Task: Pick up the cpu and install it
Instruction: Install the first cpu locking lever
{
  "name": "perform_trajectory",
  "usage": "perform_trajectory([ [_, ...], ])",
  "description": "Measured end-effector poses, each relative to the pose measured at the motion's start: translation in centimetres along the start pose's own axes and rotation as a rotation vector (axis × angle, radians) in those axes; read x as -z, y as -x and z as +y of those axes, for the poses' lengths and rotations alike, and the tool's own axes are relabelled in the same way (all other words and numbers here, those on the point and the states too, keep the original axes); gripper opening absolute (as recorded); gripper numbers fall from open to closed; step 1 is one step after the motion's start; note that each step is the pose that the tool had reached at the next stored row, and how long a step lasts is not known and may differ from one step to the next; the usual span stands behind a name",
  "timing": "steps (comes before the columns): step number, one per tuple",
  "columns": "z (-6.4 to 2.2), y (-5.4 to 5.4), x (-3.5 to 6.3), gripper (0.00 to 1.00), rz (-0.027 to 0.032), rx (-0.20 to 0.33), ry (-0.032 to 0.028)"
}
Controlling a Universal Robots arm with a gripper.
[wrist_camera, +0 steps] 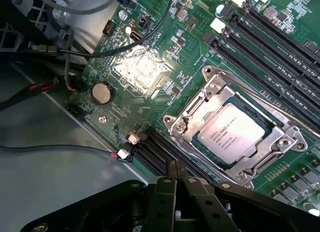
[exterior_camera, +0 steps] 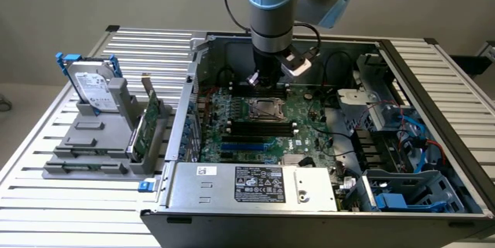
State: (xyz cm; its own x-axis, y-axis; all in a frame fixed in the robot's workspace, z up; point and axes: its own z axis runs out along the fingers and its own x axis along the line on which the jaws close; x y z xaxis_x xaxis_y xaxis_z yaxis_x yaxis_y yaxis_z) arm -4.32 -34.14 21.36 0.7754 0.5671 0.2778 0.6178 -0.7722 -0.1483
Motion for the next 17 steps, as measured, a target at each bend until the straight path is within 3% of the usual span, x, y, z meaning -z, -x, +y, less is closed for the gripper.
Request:
perform_trajectory([
  [6,0.17,0.4,0.21,0.11,-0.025,-0.009,-0.0181],
  [13,0.47,0.4,1.81,0.11,-0.0348,-0.016,-0.0249],
  [17,1.1,0.8,2.42,0.11,-0.0412,-0.018,-0.0247],
])
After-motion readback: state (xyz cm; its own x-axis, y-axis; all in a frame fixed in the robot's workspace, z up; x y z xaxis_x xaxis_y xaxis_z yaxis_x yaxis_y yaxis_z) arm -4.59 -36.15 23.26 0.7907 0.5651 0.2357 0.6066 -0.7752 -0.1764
